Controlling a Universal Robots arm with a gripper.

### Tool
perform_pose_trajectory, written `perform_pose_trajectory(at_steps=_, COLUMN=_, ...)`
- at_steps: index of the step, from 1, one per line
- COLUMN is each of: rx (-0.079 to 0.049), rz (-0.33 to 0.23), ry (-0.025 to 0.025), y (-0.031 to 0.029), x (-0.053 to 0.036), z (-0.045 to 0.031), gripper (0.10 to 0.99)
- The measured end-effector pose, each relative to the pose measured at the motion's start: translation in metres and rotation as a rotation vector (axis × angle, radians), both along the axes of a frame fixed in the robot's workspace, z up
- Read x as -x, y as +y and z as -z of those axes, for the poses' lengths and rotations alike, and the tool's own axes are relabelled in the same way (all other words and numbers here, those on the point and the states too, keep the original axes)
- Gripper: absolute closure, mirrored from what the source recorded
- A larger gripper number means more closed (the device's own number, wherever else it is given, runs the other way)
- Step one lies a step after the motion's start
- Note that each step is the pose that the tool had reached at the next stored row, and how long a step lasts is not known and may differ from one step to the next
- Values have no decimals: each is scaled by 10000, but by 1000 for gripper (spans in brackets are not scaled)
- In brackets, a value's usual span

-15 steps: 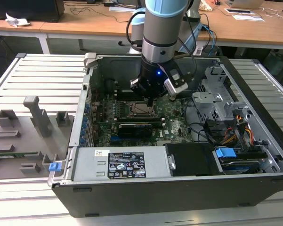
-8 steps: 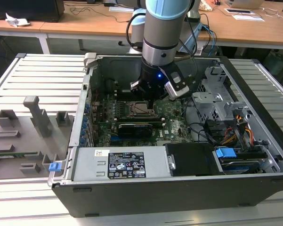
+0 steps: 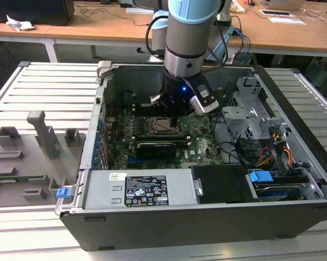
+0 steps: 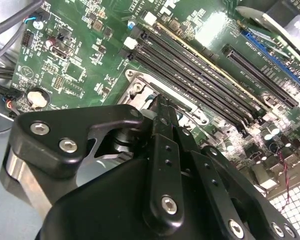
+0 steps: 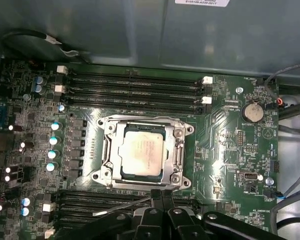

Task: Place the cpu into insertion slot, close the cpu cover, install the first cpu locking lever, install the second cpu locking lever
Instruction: 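Install the second cpu locking lever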

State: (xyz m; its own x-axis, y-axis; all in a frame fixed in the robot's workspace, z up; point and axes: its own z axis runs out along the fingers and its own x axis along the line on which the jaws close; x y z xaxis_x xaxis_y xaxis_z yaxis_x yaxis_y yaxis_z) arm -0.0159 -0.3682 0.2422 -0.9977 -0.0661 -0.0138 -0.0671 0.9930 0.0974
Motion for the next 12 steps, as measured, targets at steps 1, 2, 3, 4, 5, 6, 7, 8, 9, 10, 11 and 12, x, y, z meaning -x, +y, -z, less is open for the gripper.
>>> perform_pose_trajectory(at_steps=1, rx=1, rz=1, ry=-1, y=-1, x=9, z=0, gripper=980)
perform_pose_trajectory(at_steps=2, rx=0, rz=1, ry=-1, y=-5, x=16, z=0, gripper=980)
perform_pose_trajectory(at_steps=3, rx=-1, rz=-1, ry=0, y=-16, x=20, z=0, gripper=980)
perform_pose_trajectory(at_steps=4, rx=-6, rz=0, ry=0, y=-35, x=23, z=0, gripper=980)
perform_pose_trajectory(at_steps=5, rx=-22, rz=2, ry=-1, y=-52, x=29, z=0, gripper=980)
perform_pose_trajectory(at_steps=6, rx=-37, rz=1, ry=0, y=-58, x=41, z=0, gripper=980)
perform_pose_trajectory(at_steps=7, rx=-48, rz=0, ry=0, y=-64, x=55, z=0, gripper=980)
perform_pose_trajectory(at_steps=8, rx=-77, rz=0, ry=0, y=-74, x=99, z=1, gripper=980)
perform_pose_trajectory(at_steps=9, rx=-95, rz=0, ry=0, y=-77, x=138, z=2, gripper=980)
perform_pose_trajectory(at_steps=10, rx=-105, rz=-1, ry=0, y=-79, x=167, z=3, gripper=980)
perform_pose_trajectory(at_steps=11, rx=-114, rz=-5, ry=-2, y=-80, x=212, z=8, gripper=980)
perform_pose_trajectory(at_steps=12, rx=-116, rz=-8, ry=-1, y=-80, x=252, z=13, gripper=980)
